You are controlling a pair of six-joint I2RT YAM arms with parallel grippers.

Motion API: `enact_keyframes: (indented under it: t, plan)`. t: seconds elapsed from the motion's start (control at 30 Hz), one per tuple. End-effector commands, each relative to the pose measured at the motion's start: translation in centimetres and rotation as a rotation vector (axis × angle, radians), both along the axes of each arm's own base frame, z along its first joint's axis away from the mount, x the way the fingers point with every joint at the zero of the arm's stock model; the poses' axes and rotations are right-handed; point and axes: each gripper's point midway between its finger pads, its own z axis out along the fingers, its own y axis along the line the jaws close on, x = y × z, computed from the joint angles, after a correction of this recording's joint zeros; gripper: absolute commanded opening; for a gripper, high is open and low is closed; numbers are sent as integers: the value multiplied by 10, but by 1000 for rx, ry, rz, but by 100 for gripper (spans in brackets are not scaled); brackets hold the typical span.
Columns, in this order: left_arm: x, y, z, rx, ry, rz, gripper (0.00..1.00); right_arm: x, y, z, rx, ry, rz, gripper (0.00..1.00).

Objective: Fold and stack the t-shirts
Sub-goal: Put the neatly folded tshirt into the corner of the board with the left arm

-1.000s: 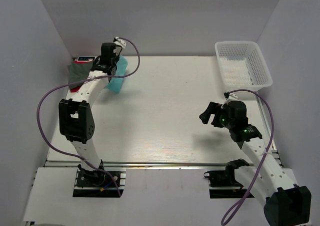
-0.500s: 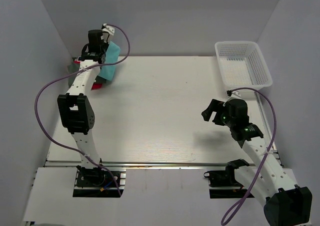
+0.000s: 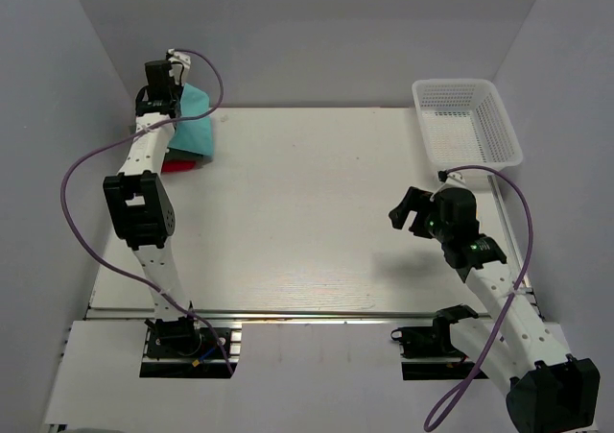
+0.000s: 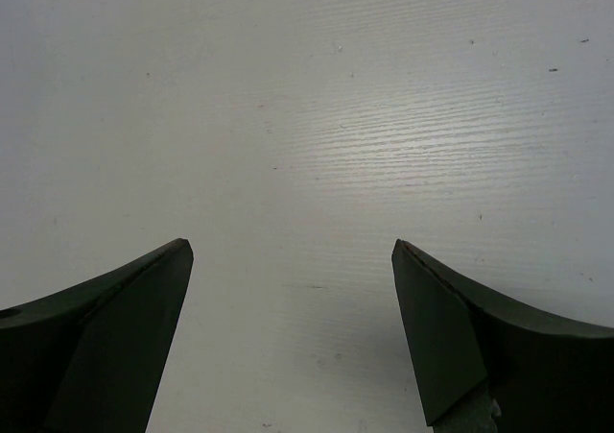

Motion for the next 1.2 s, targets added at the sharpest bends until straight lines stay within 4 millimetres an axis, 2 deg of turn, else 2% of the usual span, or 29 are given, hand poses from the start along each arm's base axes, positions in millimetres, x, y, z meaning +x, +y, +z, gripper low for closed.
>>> enact_keyframes:
  t: [0.0,0.07,0.17,0.2,0.27,0.33,0.37,0.4,0.5,0.53,0.57,0.6,0.63,0.67,0.73,0.87,0.97,1.03,1.07,1.1,1.17]
  plan:
    - [8,16,39,1,-118,27,0,9,3,23,18,-51,-5,90]
    - [11,30,27,7,-102,39,0,10,2,24,19,-51,-8,90]
    - [16,34,19,-1,-101,31,0,11,3,24,21,-48,-9,90]
    - [15,41,19,0,-101,43,0,12,3,23,23,-45,-11,90]
    - [20,45,8,4,-92,56,0,14,4,25,27,-50,-7,90]
    - [20,57,-1,4,-84,76,0,15,4,23,29,-40,-12,90]
    - [22,58,2,13,-93,73,0,15,5,23,31,-39,-8,90]
    - [22,67,-4,17,-88,93,0,16,5,21,31,-33,-11,90]
    - [28,70,-9,35,-98,98,0,17,11,20,45,-19,16,90]
    - [29,82,-11,47,-104,134,0,17,12,19,46,-15,18,90]
    - [29,84,-16,51,-94,145,3,17,12,18,47,-13,16,90]
    - [30,85,-10,56,-112,154,15,18,12,16,46,-4,17,90]
    - [29,88,-16,69,-96,165,36,18,13,16,46,-3,20,90]
    - [29,91,-14,77,-113,182,75,18,13,16,48,0,22,90]
    - [25,98,-11,88,-127,235,99,18,16,16,59,6,31,90]
    - [24,94,-2,42,-168,244,99,15,18,17,71,7,41,90]
    - [21,82,9,-23,-179,203,99,11,17,21,77,-12,45,90]
    - [21,66,7,-78,-168,157,99,9,17,21,80,-19,44,90]
    - [22,57,19,-83,-188,133,99,6,17,25,84,-37,49,90]
    - [19,51,11,-109,-167,108,99,4,17,23,85,-35,51,90]
    - [18,36,18,-152,-184,65,99,1,16,25,86,-53,50,90]
